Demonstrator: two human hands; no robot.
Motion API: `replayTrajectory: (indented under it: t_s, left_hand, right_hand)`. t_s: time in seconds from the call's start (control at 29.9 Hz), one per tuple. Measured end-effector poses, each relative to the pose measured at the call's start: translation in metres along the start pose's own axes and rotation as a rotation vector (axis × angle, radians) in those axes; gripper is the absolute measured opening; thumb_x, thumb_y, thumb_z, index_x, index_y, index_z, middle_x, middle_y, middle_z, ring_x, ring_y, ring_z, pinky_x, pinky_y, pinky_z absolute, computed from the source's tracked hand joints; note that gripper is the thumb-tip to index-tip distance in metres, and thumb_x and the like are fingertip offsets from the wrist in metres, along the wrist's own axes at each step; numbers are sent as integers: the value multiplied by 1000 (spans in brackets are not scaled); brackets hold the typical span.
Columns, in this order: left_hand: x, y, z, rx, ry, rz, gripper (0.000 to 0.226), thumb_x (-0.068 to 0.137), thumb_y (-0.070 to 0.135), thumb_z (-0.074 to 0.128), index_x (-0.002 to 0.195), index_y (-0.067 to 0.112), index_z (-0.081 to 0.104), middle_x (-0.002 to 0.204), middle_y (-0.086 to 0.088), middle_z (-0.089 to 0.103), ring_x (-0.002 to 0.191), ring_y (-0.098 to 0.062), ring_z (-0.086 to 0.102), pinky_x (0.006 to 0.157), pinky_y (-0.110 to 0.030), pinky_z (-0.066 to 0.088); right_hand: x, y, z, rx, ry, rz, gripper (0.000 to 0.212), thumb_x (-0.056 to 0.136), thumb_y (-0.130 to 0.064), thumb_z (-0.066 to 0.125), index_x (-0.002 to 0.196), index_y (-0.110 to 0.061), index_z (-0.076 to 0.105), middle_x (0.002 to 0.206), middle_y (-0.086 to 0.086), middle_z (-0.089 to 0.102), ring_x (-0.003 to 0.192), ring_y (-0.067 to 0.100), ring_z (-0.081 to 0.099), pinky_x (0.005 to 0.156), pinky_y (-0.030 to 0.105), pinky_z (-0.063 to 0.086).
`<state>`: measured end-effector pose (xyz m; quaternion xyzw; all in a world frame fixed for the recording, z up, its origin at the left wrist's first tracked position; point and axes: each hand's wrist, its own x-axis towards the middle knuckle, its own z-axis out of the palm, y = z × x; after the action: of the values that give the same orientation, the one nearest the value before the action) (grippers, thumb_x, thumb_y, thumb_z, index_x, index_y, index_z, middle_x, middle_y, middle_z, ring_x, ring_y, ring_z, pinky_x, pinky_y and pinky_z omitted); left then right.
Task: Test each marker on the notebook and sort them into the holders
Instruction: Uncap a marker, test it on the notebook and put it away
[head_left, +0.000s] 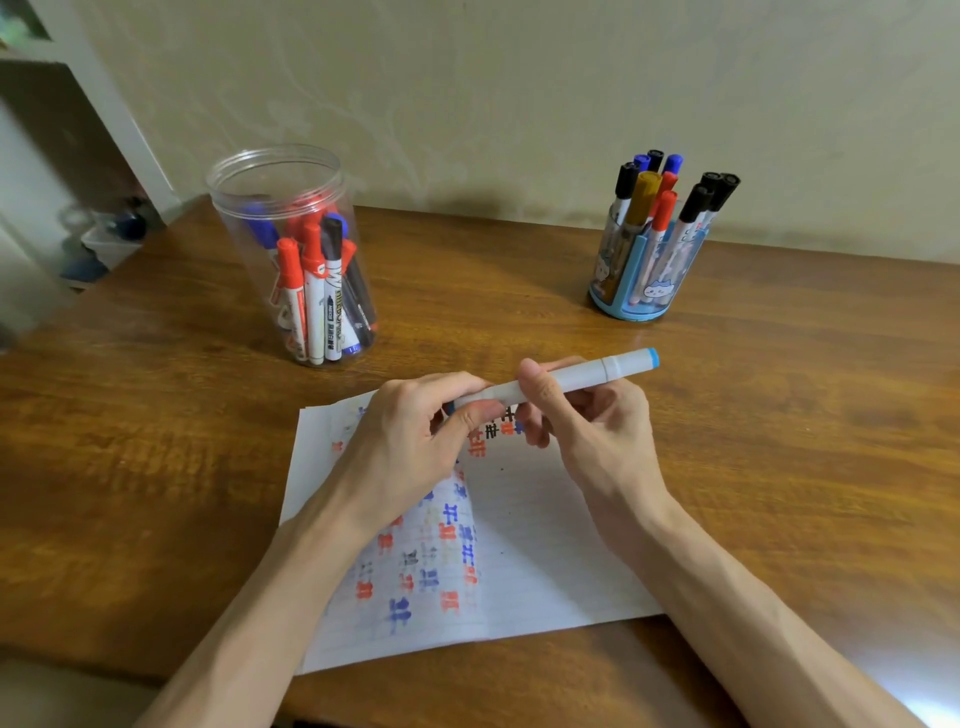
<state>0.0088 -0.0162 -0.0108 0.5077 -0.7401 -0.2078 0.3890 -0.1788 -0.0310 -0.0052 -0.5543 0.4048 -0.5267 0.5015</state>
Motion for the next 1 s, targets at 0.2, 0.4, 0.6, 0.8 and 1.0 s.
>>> replayTrajectory:
  t_s: [0.2, 0.4, 0.6, 0.8, 1.0]
  left_hand:
    - [2, 4, 3, -17, -11, 15, 31, 102, 41, 55, 108, 18, 75, 84, 8, 70, 79, -17, 64, 66, -38, 49]
    - [1, 1, 4, 40, 73, 61, 28, 103, 36, 58, 108, 14, 75, 87, 9, 70, 80, -12, 65, 65, -31, 49]
    - [1, 1, 3, 68, 125, 107, 36, 101, 40, 56, 110, 10, 74, 94, 5, 72, 85, -12, 67, 67, -35, 54]
    - [-2, 7, -2, 1, 95, 68, 21, 101, 31, 60, 106, 17, 75, 92, 11, 72, 88, -10, 68, 69, -29, 54]
    - [-12, -25, -58, -16, 318, -82, 16, 102, 26, 57, 107, 27, 72, 86, 27, 68, 81, -1, 64, 70, -10, 46]
  right_hand:
    - [-1, -2, 0, 20, 44, 20, 28, 100, -22, 71, 90, 4, 72, 63, 6, 62, 58, 18, 56, 59, 30, 49]
    - [-1, -5, 2, 46, 61, 25, 24, 99, -21, 71, 90, 1, 72, 61, 5, 60, 58, 16, 54, 59, 27, 48]
    - [-2, -9, 1, 59, 66, 12, 21, 99, -21, 72, 89, -2, 72, 62, 6, 61, 59, 17, 55, 60, 30, 49]
    - [0, -10, -1, 41, 106, 21, 20, 99, -18, 71, 84, -5, 71, 61, 3, 59, 57, 13, 53, 57, 26, 46]
    - [26, -19, -60, 170, 391, 43, 29, 99, -13, 69, 71, -15, 64, 60, -1, 54, 59, 12, 48, 59, 26, 40]
